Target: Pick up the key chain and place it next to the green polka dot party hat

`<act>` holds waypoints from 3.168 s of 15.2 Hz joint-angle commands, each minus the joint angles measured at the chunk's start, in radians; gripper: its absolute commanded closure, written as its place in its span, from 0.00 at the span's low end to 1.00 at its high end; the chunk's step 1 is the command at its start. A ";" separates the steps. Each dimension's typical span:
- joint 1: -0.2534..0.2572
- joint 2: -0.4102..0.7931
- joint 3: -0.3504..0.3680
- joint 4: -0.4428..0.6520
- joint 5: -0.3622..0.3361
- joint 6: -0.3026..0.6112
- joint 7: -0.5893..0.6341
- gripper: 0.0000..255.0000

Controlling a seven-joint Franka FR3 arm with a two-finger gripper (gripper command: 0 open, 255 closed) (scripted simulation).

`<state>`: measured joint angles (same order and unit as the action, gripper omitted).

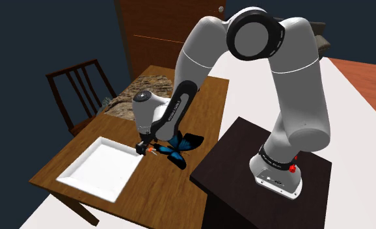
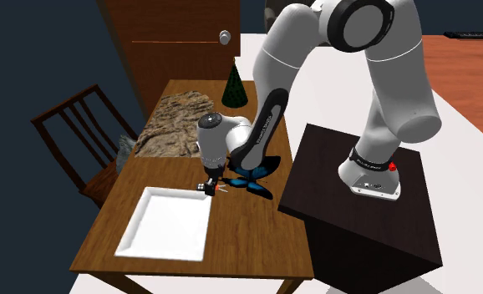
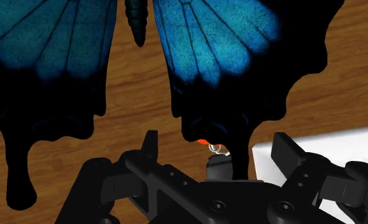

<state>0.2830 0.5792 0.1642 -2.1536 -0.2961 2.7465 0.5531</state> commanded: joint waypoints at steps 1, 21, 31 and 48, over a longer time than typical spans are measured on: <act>0.006 0.024 -0.008 0.009 -0.006 0.014 0.005 0.00; -0.005 -0.016 0.007 -0.004 0.006 -0.012 -0.004 1.00; -0.041 -0.141 0.054 -0.033 0.055 -0.108 -0.043 1.00; -0.082 -0.331 0.111 -0.032 0.153 -0.293 -0.115 1.00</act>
<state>0.2026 0.2626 0.2718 -2.1838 -0.1503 2.4661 0.4421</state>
